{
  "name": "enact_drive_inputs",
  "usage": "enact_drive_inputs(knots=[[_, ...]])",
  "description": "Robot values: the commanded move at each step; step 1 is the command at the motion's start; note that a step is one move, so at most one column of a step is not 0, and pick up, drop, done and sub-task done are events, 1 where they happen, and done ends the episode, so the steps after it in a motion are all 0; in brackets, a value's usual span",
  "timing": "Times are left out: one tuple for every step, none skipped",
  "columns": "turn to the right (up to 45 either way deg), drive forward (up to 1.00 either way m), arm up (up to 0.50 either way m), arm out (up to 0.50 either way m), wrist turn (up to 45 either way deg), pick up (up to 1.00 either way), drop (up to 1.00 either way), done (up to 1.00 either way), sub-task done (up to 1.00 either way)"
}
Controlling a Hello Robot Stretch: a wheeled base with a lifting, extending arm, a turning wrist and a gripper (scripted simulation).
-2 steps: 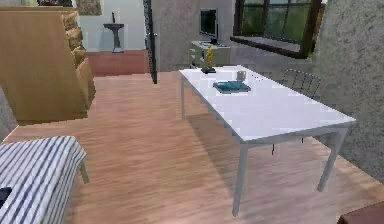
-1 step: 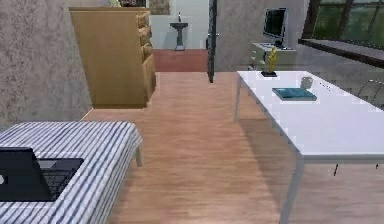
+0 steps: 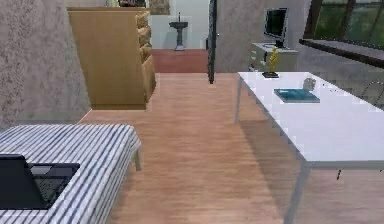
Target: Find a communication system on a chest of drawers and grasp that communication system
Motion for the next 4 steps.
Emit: enact_drive_inputs(knots=[[45.0,0.0,0.0,0.0,0.0,0.0,0.0,0.0,0.0],[33.0,0.0,0.0,0.0,0.0,0.0,0.0,0.0,0.0],[0.0,0.1,0.0,0.0,0.0,0.0,0.0,0.0,0.0],[-45.0,0.0,0.0,0.0,0.0,0.0,0.0,0.0,0.0]])
